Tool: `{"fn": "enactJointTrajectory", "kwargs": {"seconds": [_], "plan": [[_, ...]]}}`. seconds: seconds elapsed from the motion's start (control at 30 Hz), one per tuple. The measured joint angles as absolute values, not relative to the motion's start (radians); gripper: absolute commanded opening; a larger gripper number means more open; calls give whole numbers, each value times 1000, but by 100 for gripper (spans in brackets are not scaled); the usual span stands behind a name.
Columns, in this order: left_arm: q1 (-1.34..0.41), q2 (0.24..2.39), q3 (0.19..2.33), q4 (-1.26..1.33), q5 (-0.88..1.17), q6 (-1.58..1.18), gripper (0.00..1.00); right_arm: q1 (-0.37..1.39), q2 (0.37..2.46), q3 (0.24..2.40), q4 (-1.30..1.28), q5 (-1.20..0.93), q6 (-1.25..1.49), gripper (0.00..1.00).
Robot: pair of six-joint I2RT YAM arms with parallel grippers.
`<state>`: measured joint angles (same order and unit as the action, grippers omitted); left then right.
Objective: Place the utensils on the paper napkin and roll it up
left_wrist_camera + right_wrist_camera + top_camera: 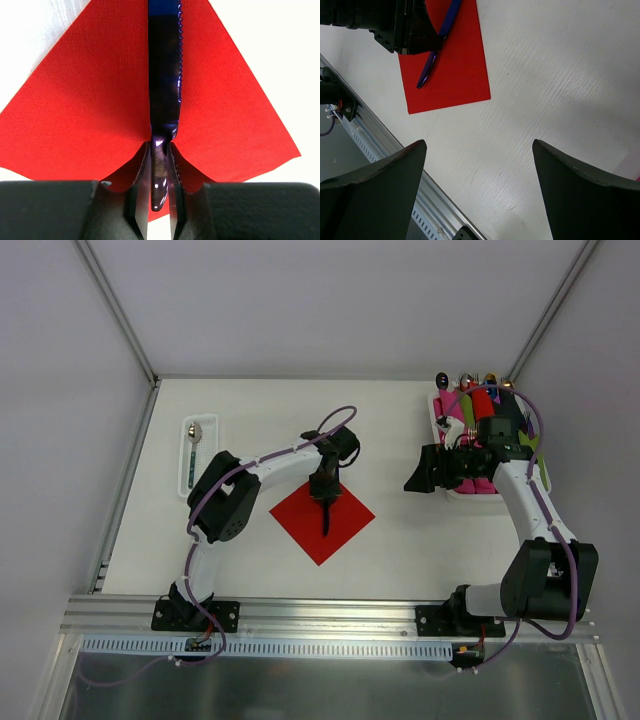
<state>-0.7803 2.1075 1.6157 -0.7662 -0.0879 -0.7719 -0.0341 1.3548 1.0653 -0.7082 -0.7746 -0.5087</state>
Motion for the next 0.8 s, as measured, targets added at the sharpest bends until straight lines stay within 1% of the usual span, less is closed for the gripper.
{"fn": "enactJointTrajectory", "kwargs": {"seconds": [0.07, 0.3, 0.53, 0.63, 0.77, 0.8], "plan": [[-780, 2107, 1616, -766, -88, -769, 0, -35, 1355, 1065, -708, -775, -509, 92], [-787, 2107, 1611, -767, -88, -768, 11, -36, 1355, 1065, -708, -775, -509, 92], [-793, 2108, 1607, -767, -88, -768, 18, -41, 1355, 1065, -708, -775, -509, 92], [-793, 2109, 1607, -766, -88, -768, 19, -43, 1355, 1065, -708, -775, -509, 92], [-793, 2114, 1605, -766, -88, -768, 26, -45, 1355, 1065, -708, -775, -509, 92], [-793, 2115, 1605, -766, -87, -768, 26, -45, 1355, 1065, -708, -775, -509, 92]]}}
